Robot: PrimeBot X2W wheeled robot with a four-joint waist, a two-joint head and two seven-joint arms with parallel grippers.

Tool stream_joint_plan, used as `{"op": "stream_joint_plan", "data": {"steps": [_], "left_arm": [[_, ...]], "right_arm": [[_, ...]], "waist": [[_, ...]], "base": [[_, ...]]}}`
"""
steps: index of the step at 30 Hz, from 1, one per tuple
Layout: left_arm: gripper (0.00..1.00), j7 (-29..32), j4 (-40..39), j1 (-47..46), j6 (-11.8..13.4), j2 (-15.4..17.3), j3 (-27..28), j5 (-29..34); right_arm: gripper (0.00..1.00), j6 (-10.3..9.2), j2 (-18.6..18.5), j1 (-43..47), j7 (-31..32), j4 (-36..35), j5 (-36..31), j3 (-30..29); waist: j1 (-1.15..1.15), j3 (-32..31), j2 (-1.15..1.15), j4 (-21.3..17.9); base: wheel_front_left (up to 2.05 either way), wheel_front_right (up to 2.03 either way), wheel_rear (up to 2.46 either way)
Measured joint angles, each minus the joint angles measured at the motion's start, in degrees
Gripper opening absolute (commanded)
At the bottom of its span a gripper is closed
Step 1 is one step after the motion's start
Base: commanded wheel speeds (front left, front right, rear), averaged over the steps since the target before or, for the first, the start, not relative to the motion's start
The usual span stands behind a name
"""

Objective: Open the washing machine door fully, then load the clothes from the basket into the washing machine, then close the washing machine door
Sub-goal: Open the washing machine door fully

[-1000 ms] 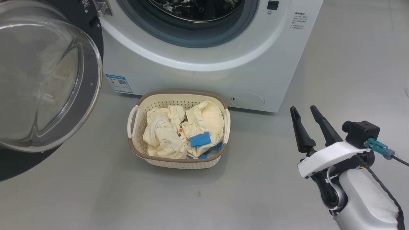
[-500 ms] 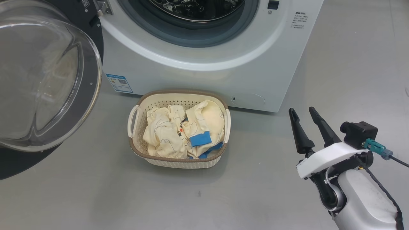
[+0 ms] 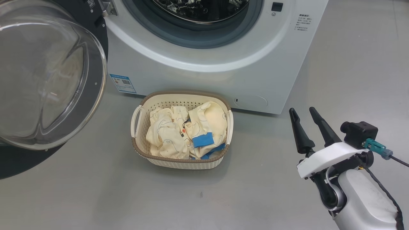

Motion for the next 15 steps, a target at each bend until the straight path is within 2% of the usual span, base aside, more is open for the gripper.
{"op": "stream_joint_plan", "data": {"steps": [8, 15], "left_arm": [[0.0, -0.86, -0.19, -0.77, -0.49, -1.72, -2.2, 0.27], [0.0, -2.38, -1.04, -0.75, -0.88, -1.86, -2.87, 0.43]], "right_arm": [[1.0, 0.0, -0.3, -0.01, 0.0, 0.09, 0.01, -0.92], [1.0, 0.0, -0.09, -0.01, 0.0, 0.11, 0.01, -0.4]], "waist": [[0.0, -0.25, 0.0, 1.18], [0.0, -0.45, 0.0, 1.79]], "base": [[0.0, 0.0, 0.0], [0.0, 0.0, 0.0]]}}
